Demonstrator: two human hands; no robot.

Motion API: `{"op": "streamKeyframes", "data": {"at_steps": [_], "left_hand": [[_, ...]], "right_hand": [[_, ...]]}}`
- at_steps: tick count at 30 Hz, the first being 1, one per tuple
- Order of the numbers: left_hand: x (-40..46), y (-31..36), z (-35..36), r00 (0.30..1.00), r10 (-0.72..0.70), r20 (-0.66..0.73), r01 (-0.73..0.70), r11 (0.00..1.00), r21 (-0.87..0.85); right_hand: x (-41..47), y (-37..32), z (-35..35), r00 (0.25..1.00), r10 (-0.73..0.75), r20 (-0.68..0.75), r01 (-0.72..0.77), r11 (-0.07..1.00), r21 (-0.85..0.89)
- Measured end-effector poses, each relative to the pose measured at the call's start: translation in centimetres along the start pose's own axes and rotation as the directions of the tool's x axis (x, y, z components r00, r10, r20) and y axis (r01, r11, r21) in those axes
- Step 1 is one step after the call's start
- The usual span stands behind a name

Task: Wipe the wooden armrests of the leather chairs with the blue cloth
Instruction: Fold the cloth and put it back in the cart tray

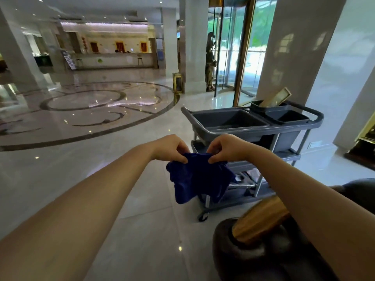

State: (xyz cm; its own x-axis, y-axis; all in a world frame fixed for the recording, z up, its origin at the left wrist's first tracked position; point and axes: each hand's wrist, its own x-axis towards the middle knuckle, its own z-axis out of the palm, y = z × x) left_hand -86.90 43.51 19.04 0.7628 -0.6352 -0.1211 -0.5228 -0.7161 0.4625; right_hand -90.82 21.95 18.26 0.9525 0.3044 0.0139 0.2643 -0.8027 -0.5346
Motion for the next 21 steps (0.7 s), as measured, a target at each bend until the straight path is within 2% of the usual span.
{"op": "streamKeyframes", "data": {"at_steps": [4,11,18,21], "left_hand": [[8.3,-5.9,-4.5,0.997,0.081,0.004,-0.081,0.995,0.051],[22.5,-13.7,-12.4,0.974,0.204,0.102,-0.212,0.974,0.078],[37.8,-17.2,-17.6,0.932,0.305,0.197,-0.322,0.945,0.059],[44.9,-17.7,-18.7,0.914,0.355,0.194,-0.371,0.927,0.051]], "right_hand": [[9.1,2.2,-1.0,0.998,0.044,-0.049,-0.044,0.999,0.008],[23.1,5.4,-4.1,0.978,0.172,-0.116,-0.162,0.983,0.089],[34.0,12.0,-8.9,0.947,0.280,-0.161,-0.267,0.959,0.095],[38.1,16.3,-11.4,0.932,0.307,-0.192,-0.291,0.951,0.106]]}}
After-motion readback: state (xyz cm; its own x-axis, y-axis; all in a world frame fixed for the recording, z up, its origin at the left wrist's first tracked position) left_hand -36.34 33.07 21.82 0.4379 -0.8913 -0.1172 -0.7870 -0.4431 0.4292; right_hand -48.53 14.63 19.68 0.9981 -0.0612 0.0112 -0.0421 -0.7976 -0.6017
